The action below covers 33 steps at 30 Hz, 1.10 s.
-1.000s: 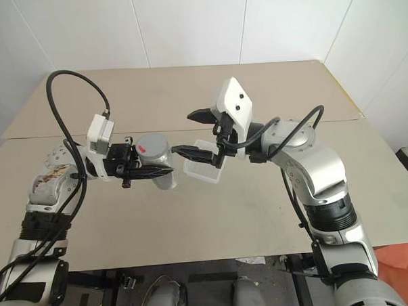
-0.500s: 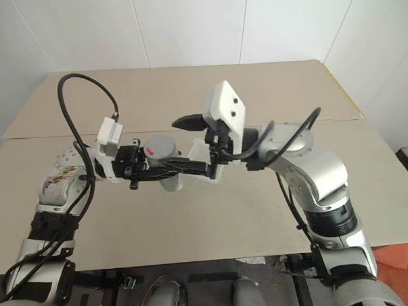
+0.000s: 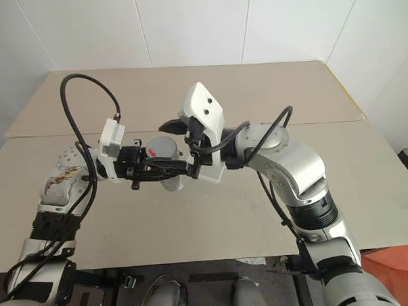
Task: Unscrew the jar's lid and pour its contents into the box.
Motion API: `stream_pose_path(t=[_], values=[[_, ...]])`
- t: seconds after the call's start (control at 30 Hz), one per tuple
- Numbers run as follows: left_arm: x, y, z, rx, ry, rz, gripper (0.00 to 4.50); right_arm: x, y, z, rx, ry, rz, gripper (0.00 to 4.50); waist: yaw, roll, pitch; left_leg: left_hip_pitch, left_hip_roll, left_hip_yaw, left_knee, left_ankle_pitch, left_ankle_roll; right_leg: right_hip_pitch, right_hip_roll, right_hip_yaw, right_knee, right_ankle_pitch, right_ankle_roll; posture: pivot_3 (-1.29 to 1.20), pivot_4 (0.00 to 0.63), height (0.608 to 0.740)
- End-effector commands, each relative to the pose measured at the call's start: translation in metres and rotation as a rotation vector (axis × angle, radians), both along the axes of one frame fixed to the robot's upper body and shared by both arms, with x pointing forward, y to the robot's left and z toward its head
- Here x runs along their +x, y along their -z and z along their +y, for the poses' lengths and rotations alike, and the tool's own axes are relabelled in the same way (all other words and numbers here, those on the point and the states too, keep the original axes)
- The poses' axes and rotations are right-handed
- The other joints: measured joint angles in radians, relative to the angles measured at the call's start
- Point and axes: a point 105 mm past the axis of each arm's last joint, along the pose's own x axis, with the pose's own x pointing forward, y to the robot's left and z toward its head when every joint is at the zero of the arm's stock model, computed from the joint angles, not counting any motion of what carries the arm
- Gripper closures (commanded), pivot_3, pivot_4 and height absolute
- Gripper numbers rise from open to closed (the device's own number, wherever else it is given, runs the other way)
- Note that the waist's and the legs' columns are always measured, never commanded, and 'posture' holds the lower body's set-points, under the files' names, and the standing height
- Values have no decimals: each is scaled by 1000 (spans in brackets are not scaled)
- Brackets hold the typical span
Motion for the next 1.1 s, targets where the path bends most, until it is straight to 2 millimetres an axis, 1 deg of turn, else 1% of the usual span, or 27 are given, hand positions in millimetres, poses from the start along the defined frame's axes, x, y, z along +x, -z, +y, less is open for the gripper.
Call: stream_pose_path(t=[0.03,0.07,0.13,0.17,0.27,0.3,0.5,0.57,0.6,0.67,0.73,0.77,0.83,0.9,0.97,1.0,1.03,1.1], values=[[-2,-12,0,-3,9,-58,2565,-4,-13,2,10,-17,-46,31,0,0,0,0,0,0,0,0,0,0,0,0,0,0,0,0,150,740],[-2,-12,0,-2,9,-58,2565,-4,-13,2,11,-17,-45,31,0,0,0,0,0,0,0,0,0,0,0,0,0,0,0,0,150,740],[-2,-12,0,-1,9,-58,2565,-4,-14,3,15,-14,-45,394,-1,0,0,0,0,0,0,0,0,0,0,0,0,0,0,0,150,740],[-2,-12,0,-1,9,-58,2565,-4,-14,3,18,-14,-46,627,-1,0,0,0,0,0,0,0,0,0,0,0,0,0,0,0,150,740],[-2,-11,0,2,8,-58,2565,-3,-17,3,28,-6,-52,1615,-1,0,0,0,0,0,0,0,0,0,0,0,0,0,0,0,150,740],[-3,-11,0,2,9,-57,2565,-3,-18,3,32,-4,-53,1754,-1,0,0,0,0,0,0,0,0,0,0,0,0,0,0,0,150,740],[-2,-10,0,6,10,-56,2565,-2,-22,0,48,3,-47,1754,-1,0,0,0,0,0,0,0,0,0,0,0,0,0,0,0,150,740],[-3,-7,0,19,10,-55,2565,1,-27,-5,60,21,-49,1754,0,0,0,0,0,0,0,0,0,0,0,0,0,0,0,0,150,740],[-3,-4,1,28,10,-54,2565,5,-30,-11,70,49,-59,1754,0,0,0,0,0,0,0,0,0,0,0,0,0,0,0,0,150,740],[-2,-2,4,32,-9,-52,2565,17,-38,-30,93,143,-88,1754,0,0,0,0,0,0,0,0,0,0,0,0,0,0,0,0,150,740],[-1,-2,6,25,-28,-51,2565,27,-38,-48,101,232,-101,1754,3,0,0,0,0,0,0,0,0,0,0,0,0,0,0,0,150,740],[0,-3,7,20,-42,-54,2565,33,-35,-59,100,289,-108,1754,4,0,0,0,0,0,0,0,0,0,0,0,0,0,0,0,150,740],[5,-5,12,4,-99,-67,2565,48,-19,-93,91,467,-88,1754,6,0,0,0,0,0,0,0,0,0,0,-1,-1,0,0,0,150,740],[8,-7,14,-6,-140,-77,2565,53,-6,-115,94,572,-64,1754,7,0,0,0,0,0,0,0,0,1,-1,-1,-1,0,0,0,150,740],[15,-9,16,-25,-204,-88,2565,60,26,-146,82,724,8,1754,4,0,0,-1,-1,0,0,0,0,0,-1,0,-1,0,0,0,150,740],[18,-9,16,-31,-234,-95,2565,61,42,-158,73,789,46,1754,4,0,0,0,0,0,0,0,0,0,-1,0,-1,0,0,0,150,740],[20,-10,16,-34,-253,-99,2565,61,52,-164,67,826,68,1754,4,0,0,0,0,0,0,0,0,0,0,0,0,0,0,0,150,740],[25,-11,15,-48,-287,-107,2565,62,79,-174,39,896,127,1754,0,0,0,0,0,0,-1,0,0,0,0,0,0,0,0,0,150,740]])
